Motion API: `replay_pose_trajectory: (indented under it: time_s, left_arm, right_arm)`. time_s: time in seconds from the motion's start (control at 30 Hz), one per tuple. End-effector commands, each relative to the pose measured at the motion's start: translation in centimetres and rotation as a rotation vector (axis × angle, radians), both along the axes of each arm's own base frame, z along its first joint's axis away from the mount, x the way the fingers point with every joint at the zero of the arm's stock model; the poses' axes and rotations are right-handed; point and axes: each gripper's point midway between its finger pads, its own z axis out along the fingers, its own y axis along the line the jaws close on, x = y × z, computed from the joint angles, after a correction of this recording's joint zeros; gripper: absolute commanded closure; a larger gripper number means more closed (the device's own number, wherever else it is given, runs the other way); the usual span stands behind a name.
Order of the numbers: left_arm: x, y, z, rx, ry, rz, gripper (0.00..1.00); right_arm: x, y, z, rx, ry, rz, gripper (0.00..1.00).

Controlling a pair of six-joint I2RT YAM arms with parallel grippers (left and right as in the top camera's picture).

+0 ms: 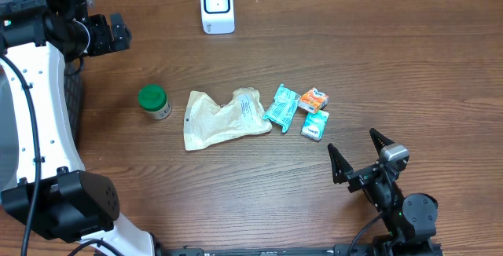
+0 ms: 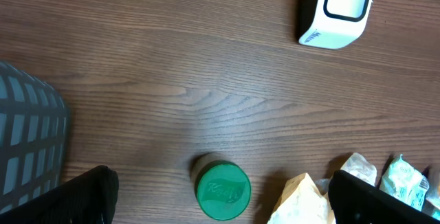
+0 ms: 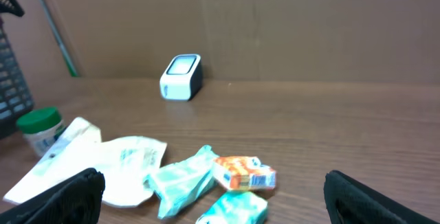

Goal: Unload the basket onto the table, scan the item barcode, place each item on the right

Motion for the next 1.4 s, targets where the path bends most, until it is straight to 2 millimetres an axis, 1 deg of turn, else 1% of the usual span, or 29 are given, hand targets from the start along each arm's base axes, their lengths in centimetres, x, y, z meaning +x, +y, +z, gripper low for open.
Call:
replay_pose_trajectory:
  time_s: [0.0,0.03,0.07,0.17,0.27,0.33,0.37,0.5,0.6,0.63,0.7,0.8,0.87,0.93,0.97,1.0,1.03,1.07,1.1,1.13,1.17,1.2,1.23,1.27,1.33,1.37]
  left_arm:
    - [-0.1,-0.1,1.0,-0.003,-0.021,0.005,0.00]
    - [-0.1,-0.1,1.0,-0.003,-0.021,0.005,0.00]
    - [-0.1,-0.1,1.0,-0.003,-0.021,0.005,0.00]
    - [-0.1,-0.1,1.0,-0.003,-0.021,0.005,0.00]
    - [-0.1,-0.1,1.0,-0.003,-0.021,0.005,0.01]
    - [-0.1,-0.1,1.0,-0.003,-0.021,0.005,0.01]
    - [-0.1,-0.1,1.0,-0.003,-0.021,0.005,0.01]
    - [-0.1,-0.1,1.0,-0.003,-0.021,0.005,0.00]
    - [-0.1,-0.1,1.0,-0.003,-0.021,0.005,0.00]
    - [-0.1,-0.1,1.0,-0.003,-0.021,0.005,0.01]
    - [-0.1,-0.1,1.0,-0.003,-0.021,0.005,0.01]
    - [-0.1,-0.1,1.0,-0.003,-0.021,0.005,0.00]
    - [-0.1,-0.1,1.0,-0.003,-0.021,0.005,0.00]
    - [-0.1,-0.1,1.0,-0.003,-0.021,0.005,0.00]
    - [-0.1,-0.1,1.0,-0.003,-0.021,0.005,0.01]
    - [-0.1,-0.1,1.0,-0.003,-0.021,0.005,0.01]
    - [-0.1,-0.1,1.0,-0.003,-0.021,0.005,0.00]
    - [-0.1,-0.1,1.0,-0.003,-0.021,0.005,0.01]
    - [-0.1,-0.1,1.0,-0.003,-0.021,0.005,0.01]
    - [-0.1,-0.1,1.0,-0.003,-0.021,0.005,0.00]
    - [-0.1,-0.1,1.0,-0.003,-0.021,0.005,0.01]
    - [-0.1,-0.1,1.0,-0.003,-0.021,0.005,0.00]
    - [-0.1,-0.1,1.0,-0.003,-0.021,0.005,0.00]
    - [-0.1,-0.1,1.0,-0.003,-0.021,0.005,0.00]
    - [-0.1,-0.1,1.0,-0.003,-0.021,0.005,0.00]
    - [-0.1,-0.1,1.0,-0.003,-0.021,0.005,0.00]
  right_arm:
    - [-0.6,0.5,4.3,0.008,-0.032,0.035,0.00]
    - [-0.6,0.5,4.5,0.007,-0.023,0.035,0.00]
    - [-0.4,0.5,5.4,0.002,0.019,0.035,0.00]
    - [0.3,0.6,6.7,-0.007,0.116,0.035,0.00]
    - [1.7,0.8,8.4,-0.020,0.249,0.035,0.00]
    - [2.3,1.0,8.9,-0.026,0.321,0.042,0.00]
    - [2.9,1.2,9.3,-0.031,0.398,0.052,0.00]
    - [4.2,1.7,9.4,-0.040,0.574,0.072,0.00]
    - [4.9,2.3,9.1,-0.039,0.728,0.099,0.00]
    - [5.1,2.9,8.9,-0.029,0.798,0.128,0.00]
    - [5.6,3.6,8.5,-0.011,0.861,0.167,0.00]
    - [6.3,4.5,7.1,0.015,0.925,0.213,0.00]
    - [7.0,4.7,6.2,0.018,0.952,0.218,0.00]
    - [7.5,4.8,4.7,0.021,1.005,0.219,0.00]
    - [7.9,4.7,3.6,0.016,1.039,0.210,0.03]
    - [8.1,4.7,2.4,0.014,1.081,0.203,0.18]
    - [8.3,4.6,1.4,0.015,1.117,0.192,0.25]
    - [8.4,4.3,0.6,0.029,1.158,0.154,0.29]
    - [8.6,3.9,-0.4,0.044,1.204,0.100,0.30]
    - [8.8,3.3,-1.7,0.054,1.256,0.036,0.33]
    - [9.0,2.7,-3.4,0.057,1.321,-0.032,0.37]
    - [9.0,2.5,-4.1,0.057,1.349,-0.054,0.41]
    - [9.0,1.8,-6.0,0.056,1.413,-0.123,0.46]
    - [9.1,1.4,-7.0,0.052,1.444,-0.170,0.46]
    - [9.2,1.2,-8.2,0.042,1.475,-0.188,0.48]
    - [9.2,1.2,-9.0,0.038,1.495,-0.191,0.51]
